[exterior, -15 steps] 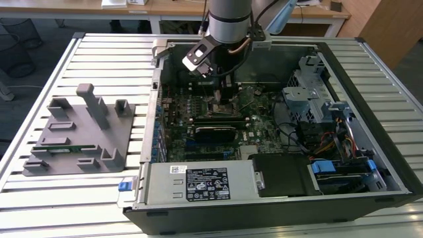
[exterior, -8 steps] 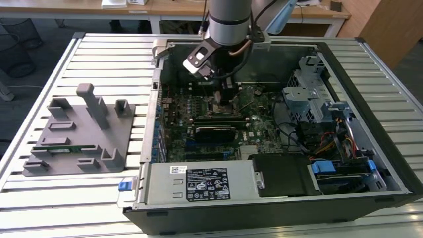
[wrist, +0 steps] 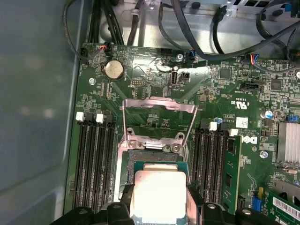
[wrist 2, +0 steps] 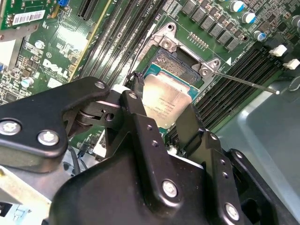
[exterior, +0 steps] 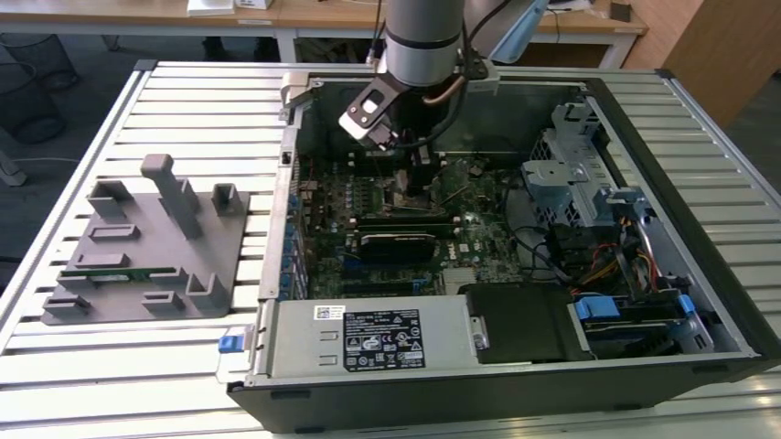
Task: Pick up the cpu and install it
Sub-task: 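Place the cpu into insertion slot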
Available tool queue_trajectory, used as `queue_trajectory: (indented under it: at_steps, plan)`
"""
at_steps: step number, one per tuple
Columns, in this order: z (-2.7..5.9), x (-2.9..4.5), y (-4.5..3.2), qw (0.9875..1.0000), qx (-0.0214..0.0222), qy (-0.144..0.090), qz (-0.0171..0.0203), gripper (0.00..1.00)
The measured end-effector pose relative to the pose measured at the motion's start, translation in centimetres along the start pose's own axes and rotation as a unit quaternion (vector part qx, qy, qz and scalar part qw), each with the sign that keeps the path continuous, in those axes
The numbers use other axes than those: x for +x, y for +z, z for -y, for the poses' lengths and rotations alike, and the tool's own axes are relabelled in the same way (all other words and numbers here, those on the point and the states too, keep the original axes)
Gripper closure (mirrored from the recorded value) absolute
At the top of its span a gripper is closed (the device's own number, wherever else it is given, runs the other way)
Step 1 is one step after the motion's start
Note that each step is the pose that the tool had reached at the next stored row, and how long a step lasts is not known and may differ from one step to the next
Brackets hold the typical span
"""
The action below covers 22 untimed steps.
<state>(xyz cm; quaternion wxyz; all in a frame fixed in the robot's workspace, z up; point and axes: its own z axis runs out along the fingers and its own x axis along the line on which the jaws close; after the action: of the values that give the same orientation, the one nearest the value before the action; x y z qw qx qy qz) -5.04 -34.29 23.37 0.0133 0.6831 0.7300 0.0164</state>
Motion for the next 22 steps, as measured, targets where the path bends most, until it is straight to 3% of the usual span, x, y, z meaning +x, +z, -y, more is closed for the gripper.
queue_trajectory:
  at_steps: [22]
  plan:
    - [0.03, 0.00, 0.77, 1.0000, 0.0000, 0.000, 0.0000, 0.47]
